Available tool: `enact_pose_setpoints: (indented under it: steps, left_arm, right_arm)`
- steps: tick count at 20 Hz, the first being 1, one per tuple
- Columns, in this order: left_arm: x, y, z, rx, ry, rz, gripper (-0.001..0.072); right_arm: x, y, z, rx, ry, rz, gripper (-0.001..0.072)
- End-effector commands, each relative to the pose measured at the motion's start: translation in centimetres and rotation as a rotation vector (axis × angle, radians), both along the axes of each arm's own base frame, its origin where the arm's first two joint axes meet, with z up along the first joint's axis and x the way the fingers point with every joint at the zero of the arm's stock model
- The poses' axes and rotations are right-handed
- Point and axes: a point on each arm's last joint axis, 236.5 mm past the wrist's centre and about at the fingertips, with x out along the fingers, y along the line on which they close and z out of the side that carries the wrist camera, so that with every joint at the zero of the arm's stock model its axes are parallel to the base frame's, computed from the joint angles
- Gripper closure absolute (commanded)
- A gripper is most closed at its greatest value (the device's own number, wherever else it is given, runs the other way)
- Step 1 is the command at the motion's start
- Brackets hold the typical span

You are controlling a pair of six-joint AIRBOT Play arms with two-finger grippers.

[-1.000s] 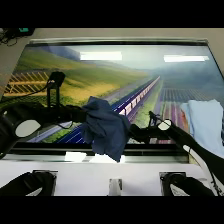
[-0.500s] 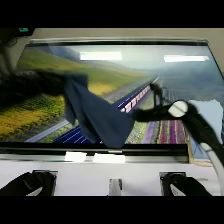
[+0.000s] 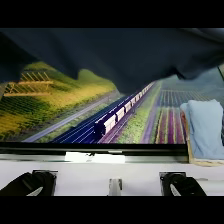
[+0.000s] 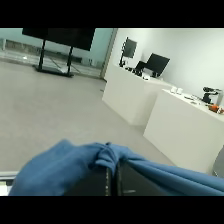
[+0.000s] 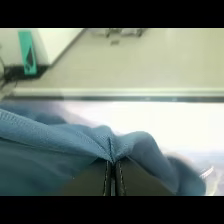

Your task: Fold the shirts.

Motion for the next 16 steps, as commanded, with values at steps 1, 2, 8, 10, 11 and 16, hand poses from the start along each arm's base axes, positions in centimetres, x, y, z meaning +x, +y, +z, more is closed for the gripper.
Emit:
enact_pose_setpoints:
  steps: [1, 2, 8, 10, 11, 16]
  left_arm:
    - [0.1, -0.1, -4.0, 0.124, 0.133, 0.001, 0.0680]
    - [0.8, -0.3, -6.5, 0.185, 0.201, 0.009, 0.0680]
    - [6.6, -3.5, -16.1, 0.327, 0.350, 0.028, 0.0680]
    - [9.4, -5.1, -21.3, 0.363, 0.435, 0.030, 0.0679]
    - [10.4, -5.6, -24.9, 0.379, 0.516, 0.036, 0.0679]
    - [11.0, -9.9, -40.1, 0.402, 0.881, -0.060, 0.0679]
  right_arm:
    - [-3.1, -2.6, -0.2, 0.023, 0.043, -0.074, 0.0688]
    - [-2.9, -2.6, -1.6, 0.008, 0.104, -0.079, 0.0688]
    - [-2.3, -1.6, -20.2, -0.177, 0.834, -0.081, 0.0688]
    - [-1.6, -0.4, -26.2, -0.198, 0.971, -0.047, 0.0688]
    - [-0.8, 0.3, -28.8, -0.195, 0.992, -0.033, 0.0688]
    - [2.2, 1.5, -41.3, -0.096, 1.089, -0.110, 0.0688]
